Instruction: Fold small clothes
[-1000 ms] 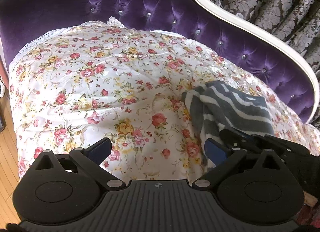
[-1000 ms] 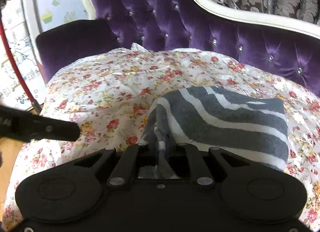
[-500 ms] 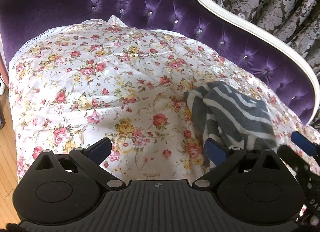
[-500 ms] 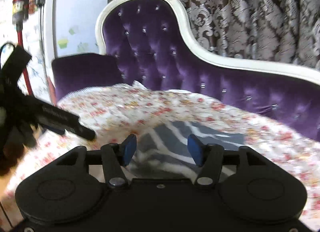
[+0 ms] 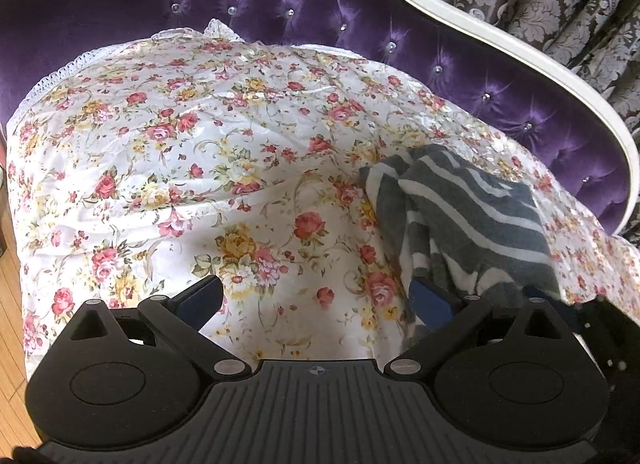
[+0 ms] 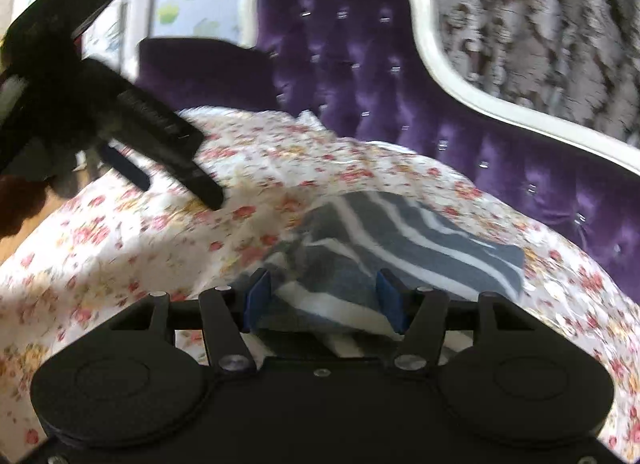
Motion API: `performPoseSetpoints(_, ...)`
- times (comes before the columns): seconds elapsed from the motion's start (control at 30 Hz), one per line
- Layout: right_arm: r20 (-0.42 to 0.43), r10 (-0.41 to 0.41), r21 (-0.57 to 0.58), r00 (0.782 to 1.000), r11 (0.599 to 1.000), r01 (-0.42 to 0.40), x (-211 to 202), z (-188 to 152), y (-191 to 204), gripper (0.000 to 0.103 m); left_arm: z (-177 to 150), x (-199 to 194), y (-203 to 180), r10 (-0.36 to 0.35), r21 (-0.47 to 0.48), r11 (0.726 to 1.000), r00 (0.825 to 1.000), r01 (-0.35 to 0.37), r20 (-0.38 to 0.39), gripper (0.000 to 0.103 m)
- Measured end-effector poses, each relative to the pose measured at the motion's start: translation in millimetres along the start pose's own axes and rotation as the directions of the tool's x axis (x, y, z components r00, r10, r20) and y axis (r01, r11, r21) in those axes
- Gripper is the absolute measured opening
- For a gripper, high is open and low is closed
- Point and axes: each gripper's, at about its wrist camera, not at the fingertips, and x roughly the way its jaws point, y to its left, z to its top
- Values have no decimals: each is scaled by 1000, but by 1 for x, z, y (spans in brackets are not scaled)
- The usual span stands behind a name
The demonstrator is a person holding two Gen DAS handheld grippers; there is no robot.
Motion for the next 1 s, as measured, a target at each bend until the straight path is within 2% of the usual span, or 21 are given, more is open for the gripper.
performPoseSetpoints(0.03, -11, -4, -31, 1000, 1000, 3, 2, -1, 5, 50, 0, 0, 0, 0, 2, 1000, 1000, 0, -1, 101)
performPoseSetpoints(0.07, -16, -14, -60, 1000, 998, 13, 3, -1, 10, 44, 0, 1, -1, 0, 4, 1000, 1000, 0, -2, 101)
performPoseSetpoints(0.23, 26, -23, -164, 999, 986, 27, -6, -10, 26, 51, -1, 1, -2, -7, 15, 1000, 1000, 7, -7, 101)
performPoseSetpoints(0.33, 45, -49, -230, 998, 971, 58, -15, -14, 32, 51, -1, 1, -3, -12, 18, 1000, 1000, 12, -8, 101)
performPoseSetpoints(0.4, 59, -94, -282, 994, 954, 107, -18, -16, 34, 52, -1, 1, -3, -17, 21, 1000, 1000, 17, -11, 101)
performPoseSetpoints(0.5, 65, -150, -375, 987, 913, 163, -18, -20, 37, 61, -1, 1, -5, -22, 26, 999, 1000, 22, -14, 101)
performPoseSetpoints(0.6, 53, -173, -457, 984, 871, 178, -11, -25, 41, 62, -2, 1, -7, -26, 32, 999, 999, 27, -18, 101)
performPoseSetpoints(0.73, 56, -176, -497, 983, 848, 181, 3, -29, 45, 60, -4, 3, -11, -30, 48, 998, 999, 31, -25, 101)
performPoseSetpoints(0.8, 49, -170, -487, 984, 856, 172, 9, -28, 44, 52, -4, 3, -12, -31, 55, 998, 999, 33, -27, 101)
performPoseSetpoints(0.83, 48, -163, -468, 985, 868, 167, 11, -26, 43, 23, -4, 3, -12, -32, 57, 998, 999, 33, -27, 101)
performPoseSetpoints(0.87, 55, -149, -418, 987, 895, 158, 9, -21, 39, 11, -4, 3, -12, -31, 57, 998, 999, 33, -26, 101)
performPoseSetpoints(0.93, 74, -86, -218, 994, 971, 100, 0, -6, 23, 11, -3, 2, -10, -30, 55, 998, 999, 31, -23, 101)
performPoseSetpoints(1.0, 88, -34, -36, 996, 999, 37, -7, 5, 8, 11, -2, 1, -9, -29, 49, 998, 999, 30, -17, 101)
